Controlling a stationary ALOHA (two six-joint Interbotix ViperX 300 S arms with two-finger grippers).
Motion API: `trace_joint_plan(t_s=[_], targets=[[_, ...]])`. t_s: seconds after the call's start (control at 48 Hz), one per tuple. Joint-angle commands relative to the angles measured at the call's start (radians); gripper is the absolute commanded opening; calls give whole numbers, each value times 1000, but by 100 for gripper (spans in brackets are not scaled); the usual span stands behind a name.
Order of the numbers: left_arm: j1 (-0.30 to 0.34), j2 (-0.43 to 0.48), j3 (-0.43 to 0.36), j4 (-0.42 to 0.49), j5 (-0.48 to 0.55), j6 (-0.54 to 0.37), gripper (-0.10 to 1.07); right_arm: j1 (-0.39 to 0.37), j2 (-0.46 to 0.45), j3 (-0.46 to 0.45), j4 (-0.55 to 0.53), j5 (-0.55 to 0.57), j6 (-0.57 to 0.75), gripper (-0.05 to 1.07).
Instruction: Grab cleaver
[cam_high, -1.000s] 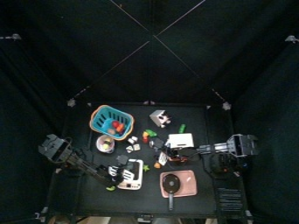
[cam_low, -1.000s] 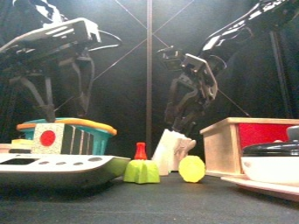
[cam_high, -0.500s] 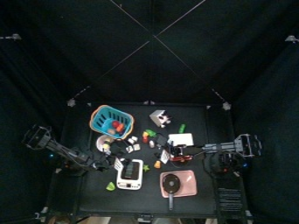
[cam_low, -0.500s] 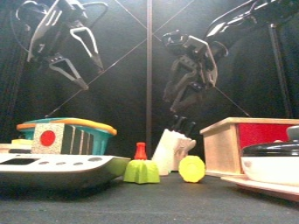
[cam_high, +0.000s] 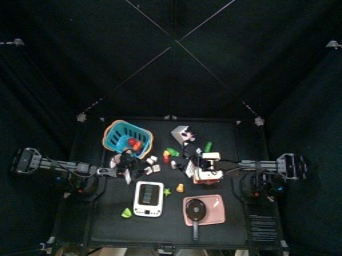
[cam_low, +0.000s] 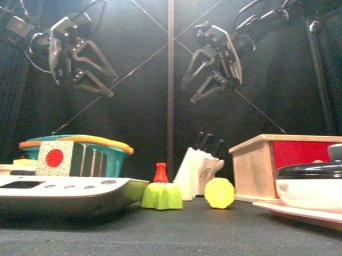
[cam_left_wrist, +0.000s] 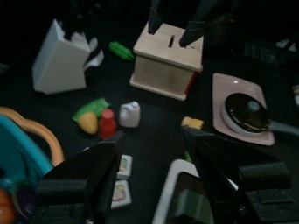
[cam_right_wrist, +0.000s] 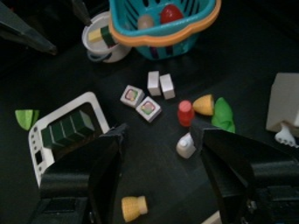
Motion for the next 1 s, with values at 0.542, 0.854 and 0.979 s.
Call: trace_joint_plan(t_s=[0.542,0.854,0.979], targets=[[133,-2,-48,222,-57,-2,90,-110,89,-183,-41,225,2,91],[172,3,-61,219,-120,0,90,-118,123,-189,-40,247,2,91],[109,-11,-61,224,-118,0,90,-121,124,-199,-37,258,2,91]])
